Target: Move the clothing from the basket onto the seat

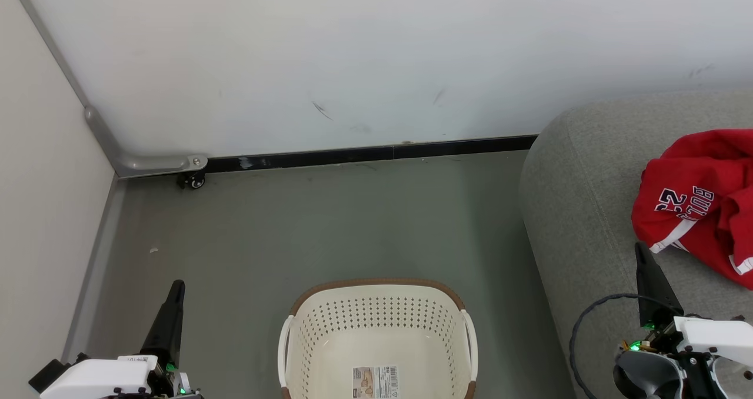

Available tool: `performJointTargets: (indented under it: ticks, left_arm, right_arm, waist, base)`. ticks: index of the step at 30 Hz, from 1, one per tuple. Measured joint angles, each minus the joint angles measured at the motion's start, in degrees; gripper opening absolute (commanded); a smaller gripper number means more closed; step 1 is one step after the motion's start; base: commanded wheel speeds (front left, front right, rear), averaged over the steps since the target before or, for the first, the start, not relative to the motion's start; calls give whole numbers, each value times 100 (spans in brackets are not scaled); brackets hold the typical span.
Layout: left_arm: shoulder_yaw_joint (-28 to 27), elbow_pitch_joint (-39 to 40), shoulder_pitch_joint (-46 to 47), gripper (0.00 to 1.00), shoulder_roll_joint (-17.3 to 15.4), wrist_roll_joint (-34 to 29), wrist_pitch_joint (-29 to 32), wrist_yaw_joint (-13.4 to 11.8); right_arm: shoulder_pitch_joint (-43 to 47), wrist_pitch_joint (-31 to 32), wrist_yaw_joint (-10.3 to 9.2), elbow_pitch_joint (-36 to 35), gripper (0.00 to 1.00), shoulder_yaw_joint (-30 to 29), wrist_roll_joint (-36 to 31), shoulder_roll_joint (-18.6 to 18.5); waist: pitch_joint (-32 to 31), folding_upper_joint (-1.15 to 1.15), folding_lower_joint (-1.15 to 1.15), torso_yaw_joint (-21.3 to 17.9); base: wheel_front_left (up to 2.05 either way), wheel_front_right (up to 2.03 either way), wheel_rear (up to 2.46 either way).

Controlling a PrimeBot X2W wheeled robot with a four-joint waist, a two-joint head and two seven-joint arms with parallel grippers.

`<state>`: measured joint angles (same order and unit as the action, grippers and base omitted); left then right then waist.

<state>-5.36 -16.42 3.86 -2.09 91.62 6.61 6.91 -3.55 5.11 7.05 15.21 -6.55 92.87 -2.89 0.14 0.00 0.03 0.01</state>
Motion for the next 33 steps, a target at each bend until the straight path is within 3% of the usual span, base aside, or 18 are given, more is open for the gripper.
performJointTargets:
  ticks: [33]
  left_arm:
    - [8,27,0,0,2,0,-2,21]
  right_arm:
    - [-13,1,0,3,0,-5,0,-1]
  waist:
    - [2,0,-1,0]
  base:
    - [0,0,0]
